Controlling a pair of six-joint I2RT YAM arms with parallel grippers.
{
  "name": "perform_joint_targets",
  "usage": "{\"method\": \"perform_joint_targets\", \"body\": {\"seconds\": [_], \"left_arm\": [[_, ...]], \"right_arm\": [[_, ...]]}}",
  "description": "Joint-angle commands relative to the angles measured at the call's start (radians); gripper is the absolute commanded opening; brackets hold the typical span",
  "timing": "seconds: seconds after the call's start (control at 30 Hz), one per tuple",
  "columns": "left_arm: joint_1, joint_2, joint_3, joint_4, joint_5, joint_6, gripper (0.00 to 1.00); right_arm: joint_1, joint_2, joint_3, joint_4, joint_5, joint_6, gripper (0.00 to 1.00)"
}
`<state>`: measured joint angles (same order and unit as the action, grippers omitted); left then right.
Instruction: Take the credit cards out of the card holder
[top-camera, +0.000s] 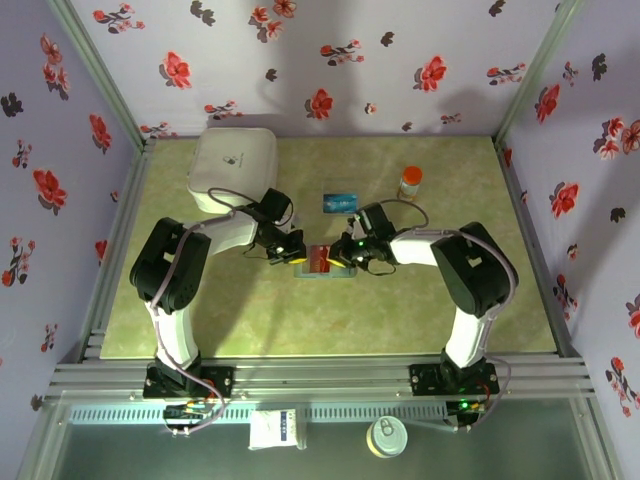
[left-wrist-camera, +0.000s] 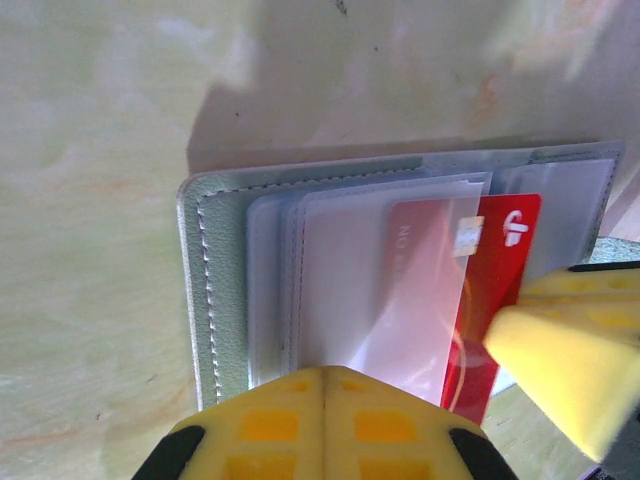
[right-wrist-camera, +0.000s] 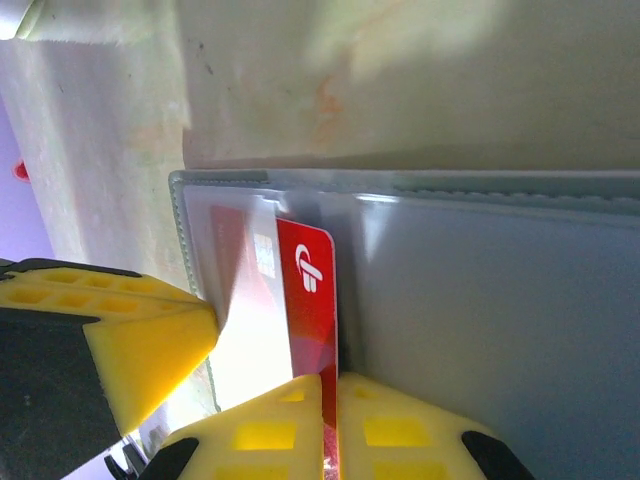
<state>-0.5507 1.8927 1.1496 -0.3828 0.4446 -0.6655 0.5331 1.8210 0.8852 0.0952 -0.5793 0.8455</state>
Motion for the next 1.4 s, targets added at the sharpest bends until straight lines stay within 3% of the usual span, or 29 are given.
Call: {"method": "perform_joint_targets", "body": {"seconds": [0.0, 0.27, 0.6, 0.97, 1.37], "left_arm": [[0.008, 0.02, -0.016, -0.046, -0.025, 0.029, 0.0], [0.011, 0.005, -0.019, -0.01, 0.002, 0.017, 0.0], [0.012, 0.005, -0.031, 0.025, 0.028, 0.006, 0.0], [0.018, 0.008, -0.036, 0.033, 0.04, 0.007, 0.0], [0.021, 0.008, -0.027, 0.028, 0.042, 0.009, 0.0]], "right_arm": [[-0.013, -0.05, -0.014, -0.087, 0.044, -0.034, 0.1], [-0.01, -0.121, 0.056, -0.302, 0.146, -0.121, 0.09], [0.03, -0.076, 0.163, -0.433, 0.201, -0.176, 0.09], [0.067, -0.028, 0.212, -0.423, 0.207, -0.147, 0.15], [0.067, -0.068, 0.183, -0.397, 0.23, -0.134, 0.09]]}}
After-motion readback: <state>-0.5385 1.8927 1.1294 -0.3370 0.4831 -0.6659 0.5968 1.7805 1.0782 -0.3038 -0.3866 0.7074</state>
